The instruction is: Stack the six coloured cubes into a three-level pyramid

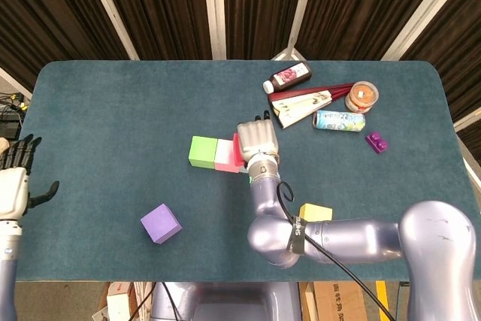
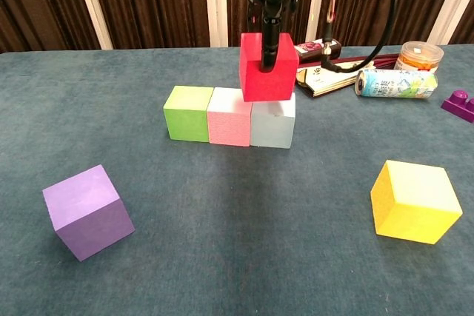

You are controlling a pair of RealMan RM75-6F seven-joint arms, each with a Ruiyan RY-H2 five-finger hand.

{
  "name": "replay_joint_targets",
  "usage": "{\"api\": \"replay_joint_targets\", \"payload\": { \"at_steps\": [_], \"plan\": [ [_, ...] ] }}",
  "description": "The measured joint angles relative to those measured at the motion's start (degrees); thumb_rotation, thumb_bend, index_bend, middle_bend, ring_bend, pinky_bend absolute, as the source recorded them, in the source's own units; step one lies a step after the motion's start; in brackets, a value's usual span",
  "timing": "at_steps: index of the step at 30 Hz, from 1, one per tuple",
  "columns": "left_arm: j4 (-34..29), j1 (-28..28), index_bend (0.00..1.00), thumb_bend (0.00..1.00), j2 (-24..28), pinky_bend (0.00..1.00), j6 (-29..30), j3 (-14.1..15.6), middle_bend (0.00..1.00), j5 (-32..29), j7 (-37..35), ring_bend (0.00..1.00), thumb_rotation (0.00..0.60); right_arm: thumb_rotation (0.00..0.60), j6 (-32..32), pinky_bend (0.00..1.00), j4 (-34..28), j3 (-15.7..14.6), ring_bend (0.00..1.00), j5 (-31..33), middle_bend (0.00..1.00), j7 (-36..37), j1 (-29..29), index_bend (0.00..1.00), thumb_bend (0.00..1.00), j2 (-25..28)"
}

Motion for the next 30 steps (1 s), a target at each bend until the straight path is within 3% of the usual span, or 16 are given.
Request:
{"api": "replay_joint_targets", "payload": {
  "at_steps": [5,13,30],
  "plan": [
    [0.75,1.21,0.00,0.36,0.73,0.00,2.74,-0.49,0.00,1.96,-4.40,0.00,0.600,0.600,-1.75,0.00,2.66,0.20,0.17,1.29,0.35,-1.10,-0.36,0.35,0.29,-1.08],
    [0.74,1.36,0.00,0.36,0.72,0.00,2.63,-0.32,0.00,2.07,-3.86,0.00,0.600,0.600,-1.80,0.00,5.51,1.69,0.17,3.73,0.35,-2.74,-0.01,0.35,0.29,-2.50],
    [0.46,1.44,0.00,0.36,0.39,0.00,2.81,-0.83,0.00,0.41,-0.91,0.00,0.600,0.600,4.24,0.00,13.91,9.51,0.17,11.75,0.35,-9.17,4.43,0.35,0.29,-6.79]
  ]
}}
